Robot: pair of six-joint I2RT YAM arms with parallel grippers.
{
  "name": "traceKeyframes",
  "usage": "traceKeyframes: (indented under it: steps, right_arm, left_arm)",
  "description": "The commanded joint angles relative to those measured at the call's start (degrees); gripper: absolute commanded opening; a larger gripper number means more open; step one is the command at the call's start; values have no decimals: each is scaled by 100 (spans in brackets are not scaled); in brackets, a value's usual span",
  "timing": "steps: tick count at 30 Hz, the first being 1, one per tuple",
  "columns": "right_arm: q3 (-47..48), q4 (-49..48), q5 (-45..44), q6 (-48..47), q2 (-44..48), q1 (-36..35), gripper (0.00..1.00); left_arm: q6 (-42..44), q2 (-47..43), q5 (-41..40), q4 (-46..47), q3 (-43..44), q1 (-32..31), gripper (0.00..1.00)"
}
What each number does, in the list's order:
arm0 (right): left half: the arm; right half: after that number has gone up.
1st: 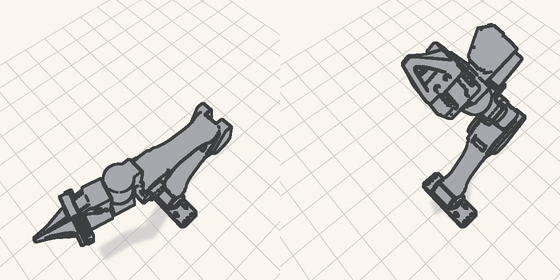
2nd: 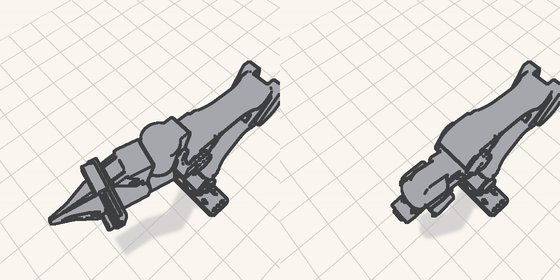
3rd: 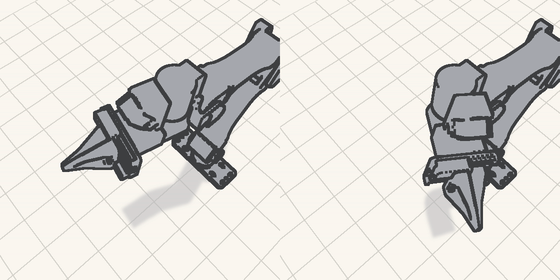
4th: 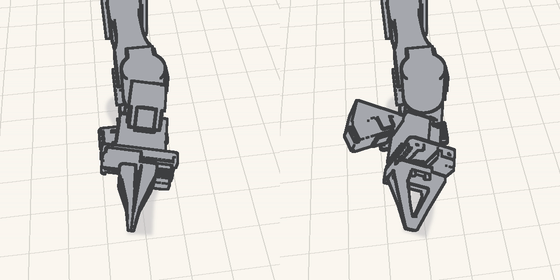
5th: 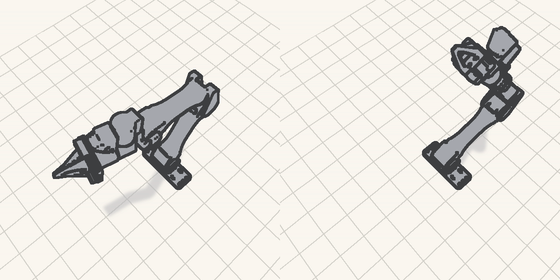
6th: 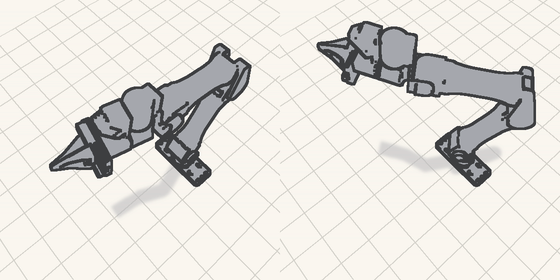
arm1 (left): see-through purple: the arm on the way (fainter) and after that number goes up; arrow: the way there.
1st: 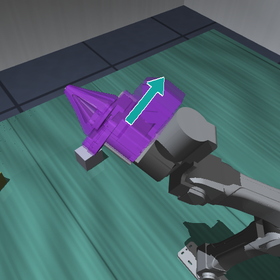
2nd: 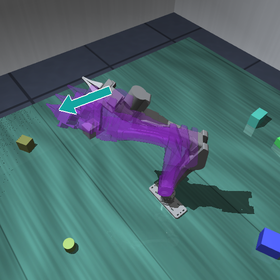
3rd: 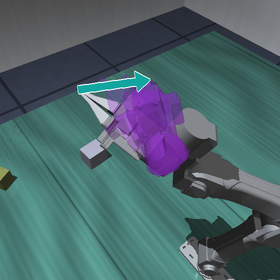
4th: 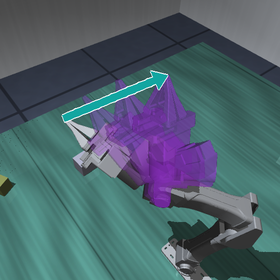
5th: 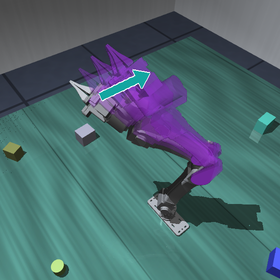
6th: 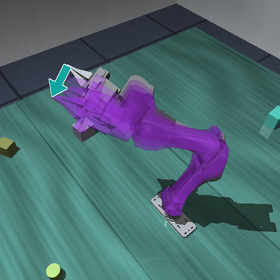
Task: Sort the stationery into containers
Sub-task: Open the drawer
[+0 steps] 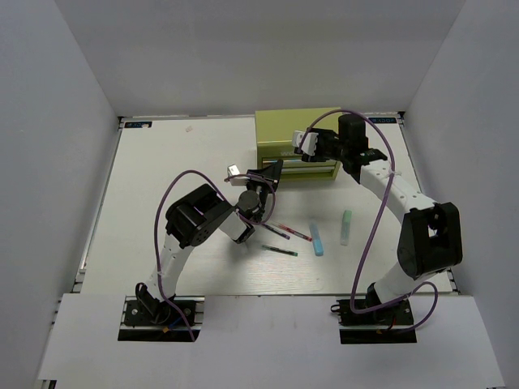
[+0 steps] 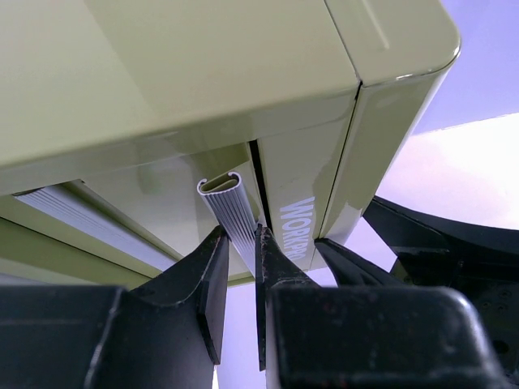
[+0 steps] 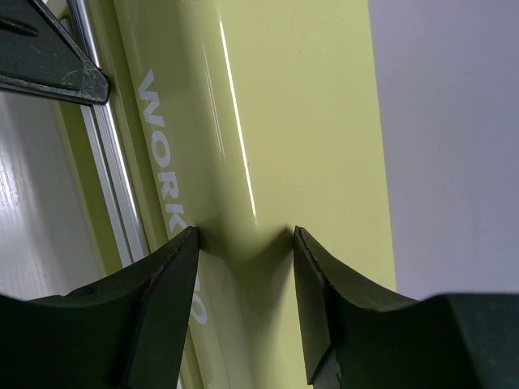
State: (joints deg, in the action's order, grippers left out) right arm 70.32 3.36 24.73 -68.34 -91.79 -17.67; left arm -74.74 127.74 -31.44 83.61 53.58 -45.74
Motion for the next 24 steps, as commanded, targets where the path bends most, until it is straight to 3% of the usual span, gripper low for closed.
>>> traceKeyframes:
  steps: [1,24]
  right_arm:
    - [254,-116,-240,119,-199,-17,52]
    - [394,-458,-680,611,-375,-8,52]
  left_arm:
    - [311,-118,-240,252,-234,-32,0]
    - [636,-900,-20,850,-1342,-242,0]
